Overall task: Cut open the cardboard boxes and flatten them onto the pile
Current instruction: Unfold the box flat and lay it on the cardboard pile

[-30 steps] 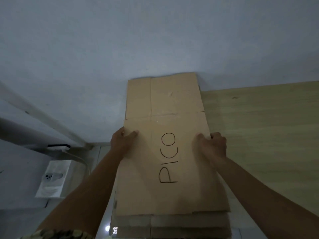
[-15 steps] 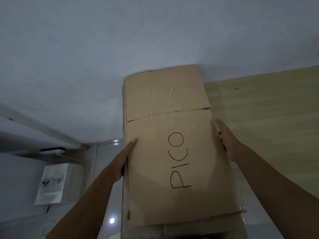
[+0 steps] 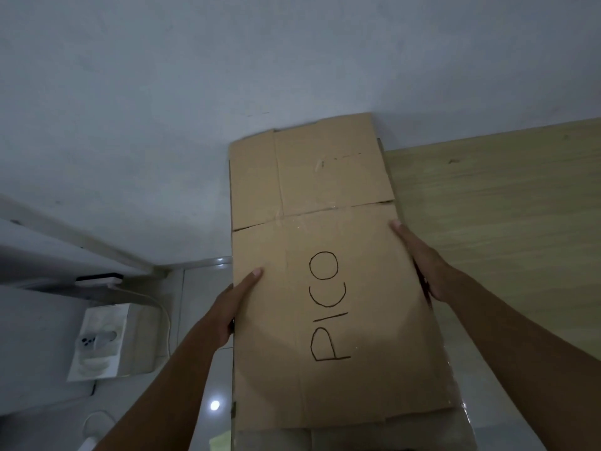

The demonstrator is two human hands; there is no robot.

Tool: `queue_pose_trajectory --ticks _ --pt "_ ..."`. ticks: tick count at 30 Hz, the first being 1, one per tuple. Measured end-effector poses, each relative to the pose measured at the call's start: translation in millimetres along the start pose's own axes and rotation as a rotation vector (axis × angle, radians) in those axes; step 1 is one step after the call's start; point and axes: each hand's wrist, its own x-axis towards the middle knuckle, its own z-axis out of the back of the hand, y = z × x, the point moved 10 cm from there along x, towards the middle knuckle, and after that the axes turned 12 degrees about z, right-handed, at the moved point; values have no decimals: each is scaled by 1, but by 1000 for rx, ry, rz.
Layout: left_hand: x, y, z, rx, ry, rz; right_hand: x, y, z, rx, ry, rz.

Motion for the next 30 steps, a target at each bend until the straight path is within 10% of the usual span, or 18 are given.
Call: queue_pose_trajectory --ticks 6,30 --pt "-1 0 -7 -24 -77 20 -10 1 -9 -24 204 -39" --pt "-32 42 -60 9 171 3 -59 -25 41 -32 151 37"
